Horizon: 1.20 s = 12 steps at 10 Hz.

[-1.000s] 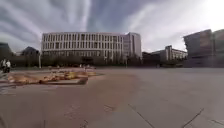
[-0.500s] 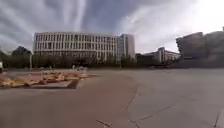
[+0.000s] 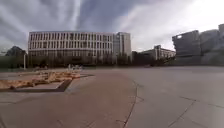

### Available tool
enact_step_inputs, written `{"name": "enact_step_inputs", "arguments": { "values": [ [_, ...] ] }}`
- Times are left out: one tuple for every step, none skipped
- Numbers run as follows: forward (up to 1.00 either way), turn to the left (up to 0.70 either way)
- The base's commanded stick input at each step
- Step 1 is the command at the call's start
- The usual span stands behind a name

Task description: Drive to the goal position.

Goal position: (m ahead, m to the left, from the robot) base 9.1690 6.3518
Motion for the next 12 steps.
{"name": "enact_step_inputs", "arguments": {
  "values": [
    [0.85,0.0],
    [0.85,0.0],
    [0.85,0.0],
    [0.85,0.0],
    [0.85,0.09],
    [0.85,0.34],
    [0.85,0.31],
    [0.85,0.1],
    [0.85,0.0],
    [0.85,0.0],
    [0.85,0.0],
    [0.85,0.0]
  ]
}}
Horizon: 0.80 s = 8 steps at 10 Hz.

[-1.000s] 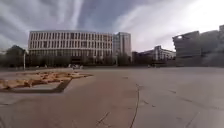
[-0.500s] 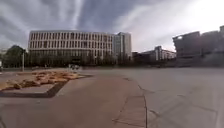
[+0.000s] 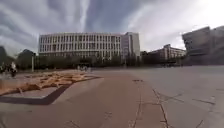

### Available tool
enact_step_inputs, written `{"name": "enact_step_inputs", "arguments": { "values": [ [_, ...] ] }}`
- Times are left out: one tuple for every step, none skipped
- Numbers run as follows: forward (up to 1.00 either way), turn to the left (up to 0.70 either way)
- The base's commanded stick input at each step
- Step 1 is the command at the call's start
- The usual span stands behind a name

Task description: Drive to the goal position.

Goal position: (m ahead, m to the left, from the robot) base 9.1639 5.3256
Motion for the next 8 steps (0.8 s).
{"name": "enact_step_inputs", "arguments": {
  "values": [
    [0.85,0.0],
    [0.85,0.0],
    [0.85,0.0],
    [0.85,0.0],
    [0.85,0.0],
    [0.85,0.0],
    [0.85,0.0],
    [0.85,0.0]
  ]
}}
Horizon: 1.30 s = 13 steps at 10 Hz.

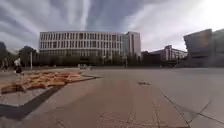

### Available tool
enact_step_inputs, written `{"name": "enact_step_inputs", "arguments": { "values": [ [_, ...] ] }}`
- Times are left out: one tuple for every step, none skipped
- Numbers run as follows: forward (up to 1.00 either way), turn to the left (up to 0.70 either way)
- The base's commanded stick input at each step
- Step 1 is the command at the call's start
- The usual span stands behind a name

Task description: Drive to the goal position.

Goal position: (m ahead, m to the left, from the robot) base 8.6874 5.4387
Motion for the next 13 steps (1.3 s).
{"name": "enact_step_inputs", "arguments": {
  "values": [
    [0.85,0.0],
    [0.85,0.0],
    [0.85,0.0],
    [0.85,0.04],
    [0.85,0.24],
    [0.85,0.3],
    [0.85,0.12],
    [0.85,0.0],
    [0.85,0.0],
    [0.85,0.0],
    [0.85,0.0],
    [0.85,0.0],
    [0.85,0.0]
  ]
}}
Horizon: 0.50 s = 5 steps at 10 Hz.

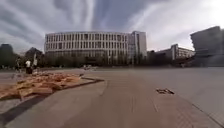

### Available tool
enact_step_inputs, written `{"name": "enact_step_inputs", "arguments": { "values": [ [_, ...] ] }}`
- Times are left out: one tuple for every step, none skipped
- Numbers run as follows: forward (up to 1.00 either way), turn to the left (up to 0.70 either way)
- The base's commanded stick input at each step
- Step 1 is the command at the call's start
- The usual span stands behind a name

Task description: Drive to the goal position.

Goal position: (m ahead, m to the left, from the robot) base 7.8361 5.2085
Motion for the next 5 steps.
{"name": "enact_step_inputs", "arguments": {
  "values": [
    [0.85,0.0],
    [0.85,0.0],
    [0.85,0.0],
    [0.85,0.0],
    [0.85,0.0]
  ]
}}
